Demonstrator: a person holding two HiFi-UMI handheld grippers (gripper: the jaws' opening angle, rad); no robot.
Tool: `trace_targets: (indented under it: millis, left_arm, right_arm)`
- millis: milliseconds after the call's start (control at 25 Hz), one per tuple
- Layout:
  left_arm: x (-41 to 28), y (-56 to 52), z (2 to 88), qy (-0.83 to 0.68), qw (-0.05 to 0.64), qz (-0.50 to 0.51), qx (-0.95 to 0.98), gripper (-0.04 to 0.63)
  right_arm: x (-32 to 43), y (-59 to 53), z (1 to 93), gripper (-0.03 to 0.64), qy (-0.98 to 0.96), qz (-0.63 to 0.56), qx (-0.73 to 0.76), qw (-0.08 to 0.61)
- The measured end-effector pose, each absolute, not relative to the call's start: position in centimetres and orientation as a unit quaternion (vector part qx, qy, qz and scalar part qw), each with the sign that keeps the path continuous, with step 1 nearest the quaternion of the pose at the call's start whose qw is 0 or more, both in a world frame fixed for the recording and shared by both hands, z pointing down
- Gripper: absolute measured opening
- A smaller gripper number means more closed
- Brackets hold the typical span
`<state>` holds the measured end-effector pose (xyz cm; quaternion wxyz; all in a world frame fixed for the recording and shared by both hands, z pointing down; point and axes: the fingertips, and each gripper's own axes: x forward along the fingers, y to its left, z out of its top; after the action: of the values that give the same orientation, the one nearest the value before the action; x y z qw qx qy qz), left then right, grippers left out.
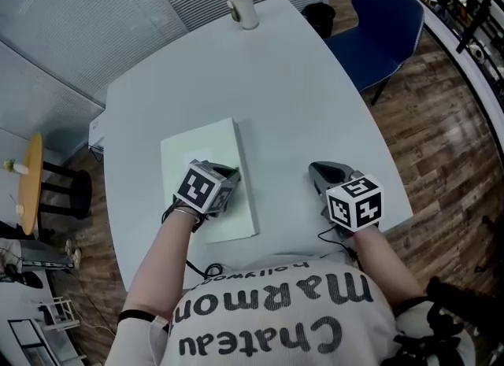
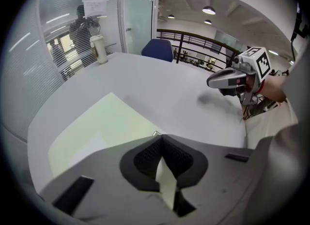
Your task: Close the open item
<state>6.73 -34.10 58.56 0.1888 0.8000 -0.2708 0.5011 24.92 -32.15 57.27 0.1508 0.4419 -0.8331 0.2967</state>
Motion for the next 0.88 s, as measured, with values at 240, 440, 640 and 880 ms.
trace_targets:
  millis: [240, 440, 640, 880]
  left_arm:
    - [6.7, -34.1, 58.5, -0.271, 0.197, 0.496, 0.801, 0.003]
    - [6.6, -34.1, 58.5, -0.274, 0.194, 0.503, 0.796, 0.005]
    - [6.8, -34.0, 58.5, -0.291, 0.206, 0.493, 0.793, 0.003]
    - [7.0, -34.0, 58.3, -0.314, 0.198, 0.494, 0.786, 0.005]
  right_arm:
    - [24.4, -31.9, 57.6, 0.001, -0.835, 0.301, 0.433, 0.155]
    - [24.5, -31.3, 57.9, 0.000, -0.834, 0.308, 0.427, 0.164]
    - [24.6, -30.9, 57.8, 0.000, -0.837, 0.309, 0.416, 0.175]
    - [23.6, -30.2, 58.4, 0.000, -0.840, 0.317, 0.401, 0.180]
